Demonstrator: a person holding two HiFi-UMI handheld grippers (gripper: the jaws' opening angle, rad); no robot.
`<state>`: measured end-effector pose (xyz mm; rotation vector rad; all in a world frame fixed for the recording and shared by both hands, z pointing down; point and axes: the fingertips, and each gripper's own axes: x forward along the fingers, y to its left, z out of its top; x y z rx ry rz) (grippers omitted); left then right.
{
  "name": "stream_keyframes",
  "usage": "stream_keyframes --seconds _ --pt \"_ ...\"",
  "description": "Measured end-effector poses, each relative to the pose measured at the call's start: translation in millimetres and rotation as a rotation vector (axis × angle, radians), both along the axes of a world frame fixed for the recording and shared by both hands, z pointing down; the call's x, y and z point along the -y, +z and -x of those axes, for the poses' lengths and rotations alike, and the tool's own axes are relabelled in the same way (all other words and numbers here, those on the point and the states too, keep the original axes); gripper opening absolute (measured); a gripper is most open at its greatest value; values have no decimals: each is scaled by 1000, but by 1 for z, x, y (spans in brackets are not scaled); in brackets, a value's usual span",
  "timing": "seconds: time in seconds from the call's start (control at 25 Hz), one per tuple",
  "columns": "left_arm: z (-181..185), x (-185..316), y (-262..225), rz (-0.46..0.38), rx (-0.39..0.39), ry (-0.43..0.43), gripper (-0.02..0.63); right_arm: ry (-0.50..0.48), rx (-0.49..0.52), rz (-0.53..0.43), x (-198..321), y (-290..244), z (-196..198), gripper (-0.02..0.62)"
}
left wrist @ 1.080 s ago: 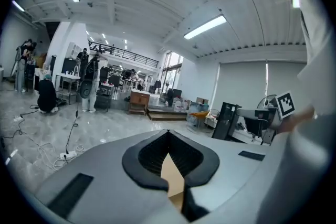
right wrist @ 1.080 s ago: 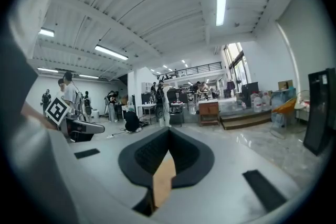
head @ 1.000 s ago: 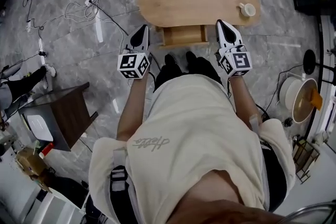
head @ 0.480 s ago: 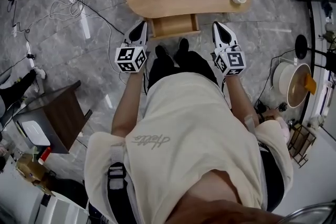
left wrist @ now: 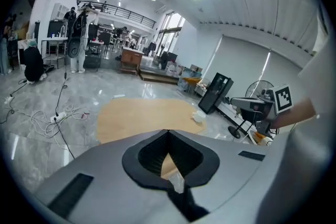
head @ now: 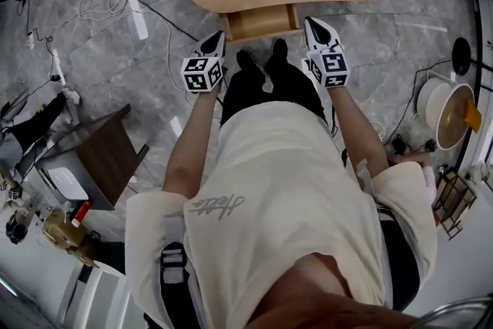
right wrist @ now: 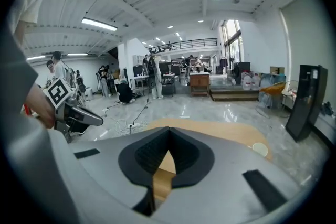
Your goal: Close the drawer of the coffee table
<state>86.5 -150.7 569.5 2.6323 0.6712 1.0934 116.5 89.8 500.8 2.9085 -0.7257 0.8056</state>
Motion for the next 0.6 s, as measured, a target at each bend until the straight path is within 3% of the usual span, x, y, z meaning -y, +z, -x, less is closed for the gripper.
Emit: stream_keyframes --seconds 0.32,0.48,0.6 --pt "6 -28 98 -82 199 68 5 -8 180 28 -35 95 9 -5" --pt "35 -31 155 -137 357 82 5 12 356 28 -60 163 32 -5" --pt "57 -27 196 -138 491 34 5 12 472 64 -78 215 45 -5"
